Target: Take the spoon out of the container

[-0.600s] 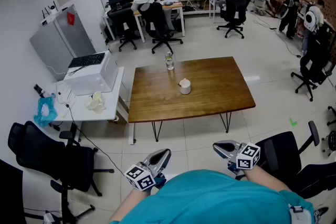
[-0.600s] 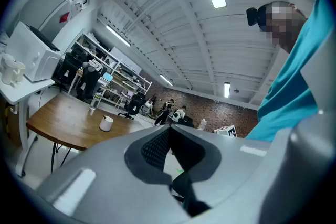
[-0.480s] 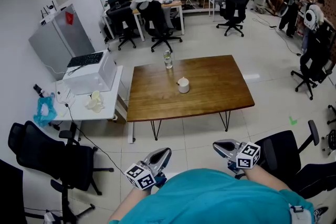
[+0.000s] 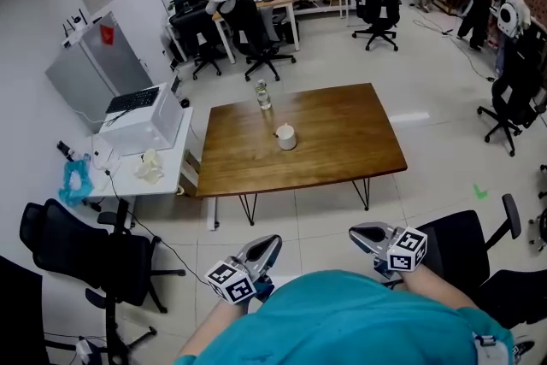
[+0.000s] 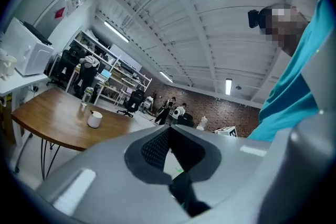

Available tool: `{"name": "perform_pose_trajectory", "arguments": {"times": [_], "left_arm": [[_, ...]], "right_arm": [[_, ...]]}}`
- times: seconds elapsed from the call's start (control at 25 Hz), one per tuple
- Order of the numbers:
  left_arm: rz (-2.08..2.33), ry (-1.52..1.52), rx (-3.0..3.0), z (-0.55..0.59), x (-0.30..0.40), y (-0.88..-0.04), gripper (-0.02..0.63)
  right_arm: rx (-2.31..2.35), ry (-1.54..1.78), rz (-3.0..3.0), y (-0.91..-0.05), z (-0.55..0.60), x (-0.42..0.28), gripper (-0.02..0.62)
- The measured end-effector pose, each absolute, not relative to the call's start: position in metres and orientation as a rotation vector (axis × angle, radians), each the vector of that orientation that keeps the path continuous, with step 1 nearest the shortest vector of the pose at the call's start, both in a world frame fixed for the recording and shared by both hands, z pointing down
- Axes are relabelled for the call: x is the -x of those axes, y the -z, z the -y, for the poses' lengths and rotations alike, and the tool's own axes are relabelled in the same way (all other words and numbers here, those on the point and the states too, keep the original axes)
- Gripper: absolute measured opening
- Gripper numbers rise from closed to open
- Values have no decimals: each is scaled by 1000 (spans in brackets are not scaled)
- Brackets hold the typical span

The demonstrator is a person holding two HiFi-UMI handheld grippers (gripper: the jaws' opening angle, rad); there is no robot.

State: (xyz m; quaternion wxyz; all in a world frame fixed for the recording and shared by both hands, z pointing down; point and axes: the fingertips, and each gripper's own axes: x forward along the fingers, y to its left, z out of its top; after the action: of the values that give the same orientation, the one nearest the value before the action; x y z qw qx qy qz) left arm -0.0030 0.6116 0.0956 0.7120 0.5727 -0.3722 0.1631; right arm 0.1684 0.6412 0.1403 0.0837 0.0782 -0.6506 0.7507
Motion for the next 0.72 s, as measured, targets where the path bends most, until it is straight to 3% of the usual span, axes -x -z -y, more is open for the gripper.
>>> {"name": "perform_pose_trajectory", "arguments": {"times": [0.28,0.52,0.72], "left_arm": [[828,-394,-1242,-604,-33,-126,0],[821,-371,-1248,-628,41,-186,0],[785,-360,-1250,-631,143,-247,0]], "right_arm": [[-215,-2277,1923,-172,-644,-202,2],[-217,-2250,1920,-229,-649,-128,2],[-244,-2195,1877,-279,-639,-29,2]]}}
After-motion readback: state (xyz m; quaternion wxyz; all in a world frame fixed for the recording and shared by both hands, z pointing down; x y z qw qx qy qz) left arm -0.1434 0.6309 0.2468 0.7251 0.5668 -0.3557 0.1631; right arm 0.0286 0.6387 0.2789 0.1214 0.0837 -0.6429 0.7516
